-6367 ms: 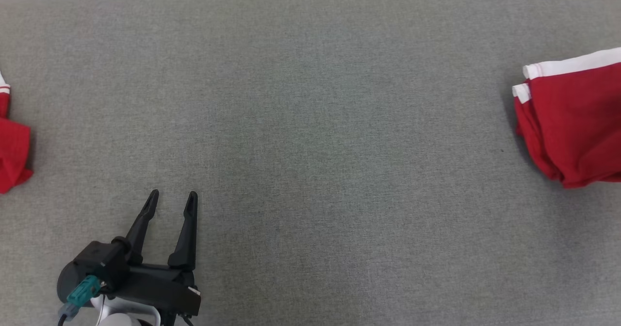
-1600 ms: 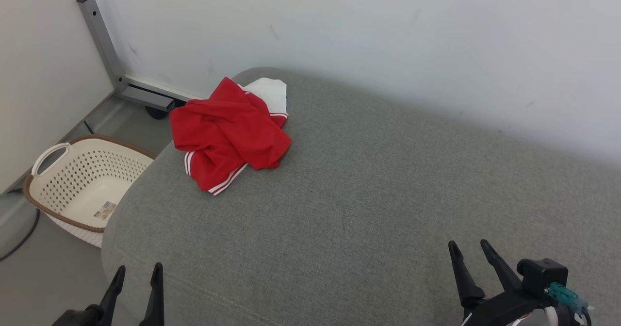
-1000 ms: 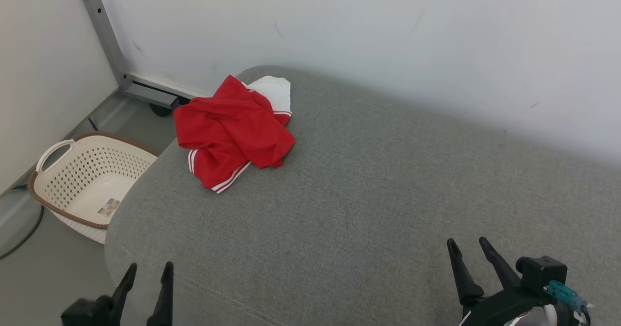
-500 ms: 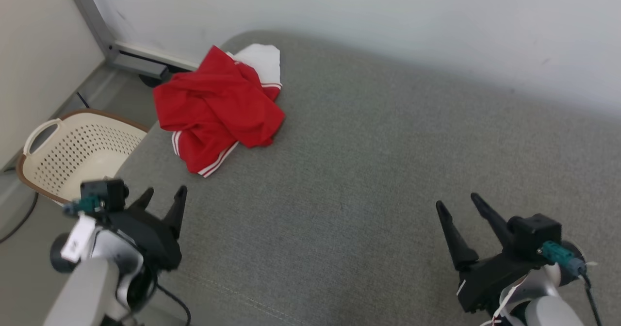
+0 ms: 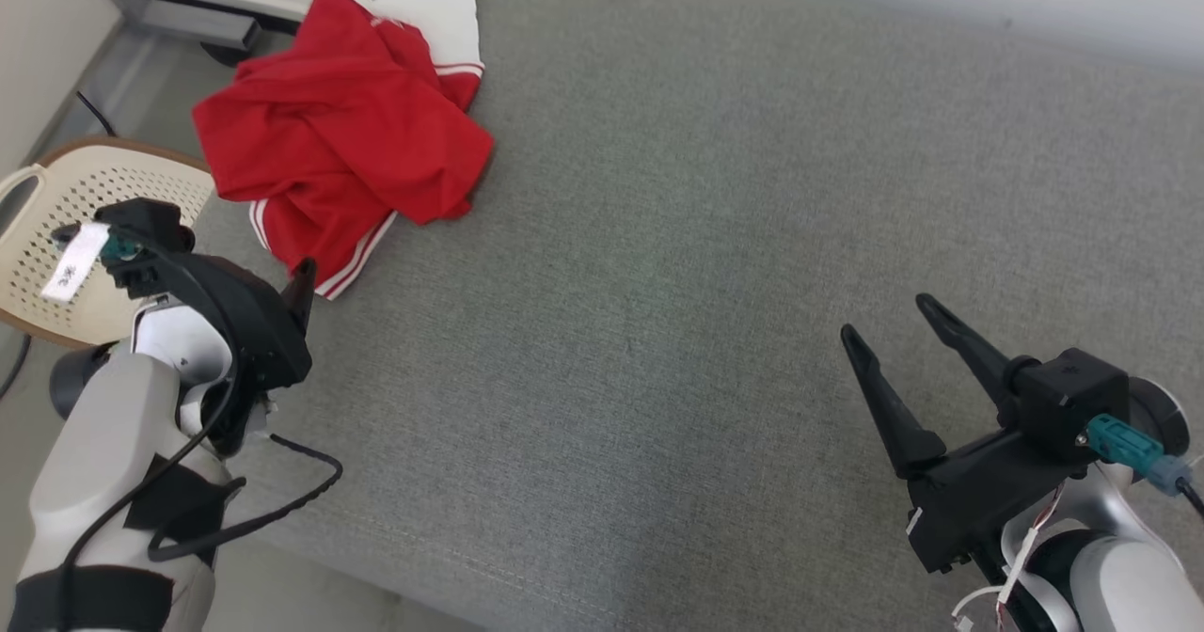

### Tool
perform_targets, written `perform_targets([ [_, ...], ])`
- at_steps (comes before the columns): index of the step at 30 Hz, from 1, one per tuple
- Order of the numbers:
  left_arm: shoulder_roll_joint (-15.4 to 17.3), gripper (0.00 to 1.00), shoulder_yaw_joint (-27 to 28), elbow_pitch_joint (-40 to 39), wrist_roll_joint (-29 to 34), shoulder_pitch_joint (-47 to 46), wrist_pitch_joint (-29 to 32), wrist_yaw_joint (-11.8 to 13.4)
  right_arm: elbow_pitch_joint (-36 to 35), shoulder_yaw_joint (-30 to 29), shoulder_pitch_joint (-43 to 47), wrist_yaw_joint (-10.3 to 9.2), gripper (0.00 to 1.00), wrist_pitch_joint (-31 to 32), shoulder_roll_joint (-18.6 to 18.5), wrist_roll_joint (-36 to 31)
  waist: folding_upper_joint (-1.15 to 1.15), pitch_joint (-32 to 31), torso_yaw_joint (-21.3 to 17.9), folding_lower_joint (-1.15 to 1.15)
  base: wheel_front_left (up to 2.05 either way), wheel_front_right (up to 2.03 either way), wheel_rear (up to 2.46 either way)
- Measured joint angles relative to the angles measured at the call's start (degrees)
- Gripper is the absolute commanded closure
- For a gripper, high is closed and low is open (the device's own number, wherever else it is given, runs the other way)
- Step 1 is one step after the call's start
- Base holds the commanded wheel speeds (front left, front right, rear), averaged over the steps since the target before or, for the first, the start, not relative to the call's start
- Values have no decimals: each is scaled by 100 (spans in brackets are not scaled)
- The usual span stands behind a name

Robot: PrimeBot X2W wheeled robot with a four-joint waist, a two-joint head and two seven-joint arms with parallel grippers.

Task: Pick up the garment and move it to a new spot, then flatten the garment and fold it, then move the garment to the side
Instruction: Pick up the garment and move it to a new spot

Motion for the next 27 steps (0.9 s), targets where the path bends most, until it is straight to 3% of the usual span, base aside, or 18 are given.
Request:
perform_targets([
  [14, -211, 0, -265, 799, 163, -753, -254, 92, -1144, -202, 512, 0, 0, 831, -227, -116, 0, 713, 39, 0, 0, 0, 0],
  [27, -256, 0, -144, 1499, -52, -996, -679, 146, -1692, -254, 580, 0, 0, 1188, -353, -189, -1, 1064, 28, -2, 0, 0, 0],
])
